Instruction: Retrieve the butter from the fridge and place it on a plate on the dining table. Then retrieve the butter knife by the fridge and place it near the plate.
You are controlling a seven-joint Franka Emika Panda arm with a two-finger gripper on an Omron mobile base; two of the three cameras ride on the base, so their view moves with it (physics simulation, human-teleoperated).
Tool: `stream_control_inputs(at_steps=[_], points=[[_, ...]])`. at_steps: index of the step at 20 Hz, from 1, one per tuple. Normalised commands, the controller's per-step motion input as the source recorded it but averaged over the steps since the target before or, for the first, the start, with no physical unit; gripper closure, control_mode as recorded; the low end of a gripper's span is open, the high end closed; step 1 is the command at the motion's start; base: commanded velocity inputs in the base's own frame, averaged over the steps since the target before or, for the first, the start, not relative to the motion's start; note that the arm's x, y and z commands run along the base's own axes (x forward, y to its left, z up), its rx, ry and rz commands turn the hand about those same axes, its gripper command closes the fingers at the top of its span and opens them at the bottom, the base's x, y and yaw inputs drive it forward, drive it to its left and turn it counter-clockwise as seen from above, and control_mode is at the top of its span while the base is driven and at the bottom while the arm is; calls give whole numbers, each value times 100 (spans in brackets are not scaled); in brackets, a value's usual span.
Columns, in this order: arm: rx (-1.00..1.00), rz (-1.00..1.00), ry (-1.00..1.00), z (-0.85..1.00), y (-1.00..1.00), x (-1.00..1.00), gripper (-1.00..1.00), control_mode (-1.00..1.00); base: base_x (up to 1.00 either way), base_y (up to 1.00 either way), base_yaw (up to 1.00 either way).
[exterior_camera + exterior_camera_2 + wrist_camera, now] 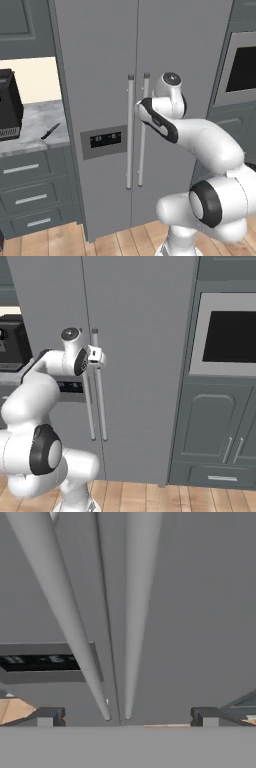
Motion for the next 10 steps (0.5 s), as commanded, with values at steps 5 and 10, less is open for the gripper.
stream_control_inputs(at_steps=[5,10], points=[[0,0,0,-13,-1,49,-100,-100,0,0,0],[0,0,-2,-5,-12,9,-100,-100,0,0,0]])
